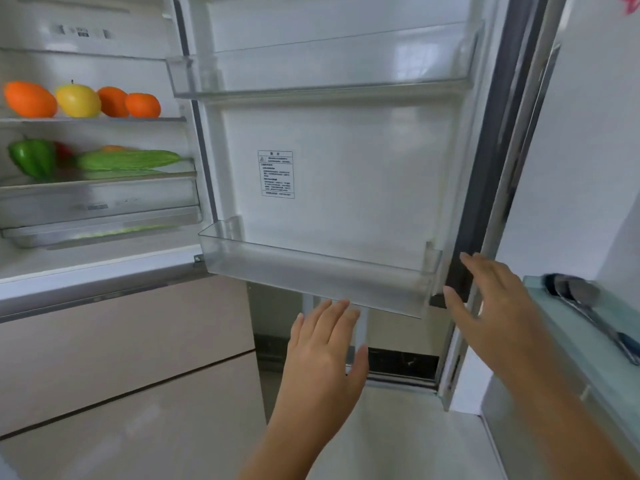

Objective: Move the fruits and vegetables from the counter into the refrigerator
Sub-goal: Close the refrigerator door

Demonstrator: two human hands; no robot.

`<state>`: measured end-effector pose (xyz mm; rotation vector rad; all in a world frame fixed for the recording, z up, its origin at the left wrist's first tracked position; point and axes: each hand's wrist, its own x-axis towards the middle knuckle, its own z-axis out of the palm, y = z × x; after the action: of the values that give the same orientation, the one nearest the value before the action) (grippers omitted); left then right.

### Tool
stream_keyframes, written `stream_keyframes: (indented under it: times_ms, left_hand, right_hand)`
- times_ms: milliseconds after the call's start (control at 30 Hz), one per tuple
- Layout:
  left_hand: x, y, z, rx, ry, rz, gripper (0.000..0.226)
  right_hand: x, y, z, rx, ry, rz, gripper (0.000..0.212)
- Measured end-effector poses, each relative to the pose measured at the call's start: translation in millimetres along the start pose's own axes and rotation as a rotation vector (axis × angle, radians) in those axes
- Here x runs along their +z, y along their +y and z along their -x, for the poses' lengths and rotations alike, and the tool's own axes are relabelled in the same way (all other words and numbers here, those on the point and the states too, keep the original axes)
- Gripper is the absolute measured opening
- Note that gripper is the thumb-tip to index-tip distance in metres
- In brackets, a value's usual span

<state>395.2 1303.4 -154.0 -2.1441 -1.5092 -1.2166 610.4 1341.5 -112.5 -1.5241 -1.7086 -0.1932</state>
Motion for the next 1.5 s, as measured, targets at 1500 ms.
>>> stream_keyframes:
  times_ms: [1500]
  left_hand:
    - [-49.1, 30.9, 34.9, 0.073, 0.034, -0.052, 0.040]
  right_hand:
    - [12.2, -75.6, 60.2, -0.037, 0.128, -0.042, 0.068]
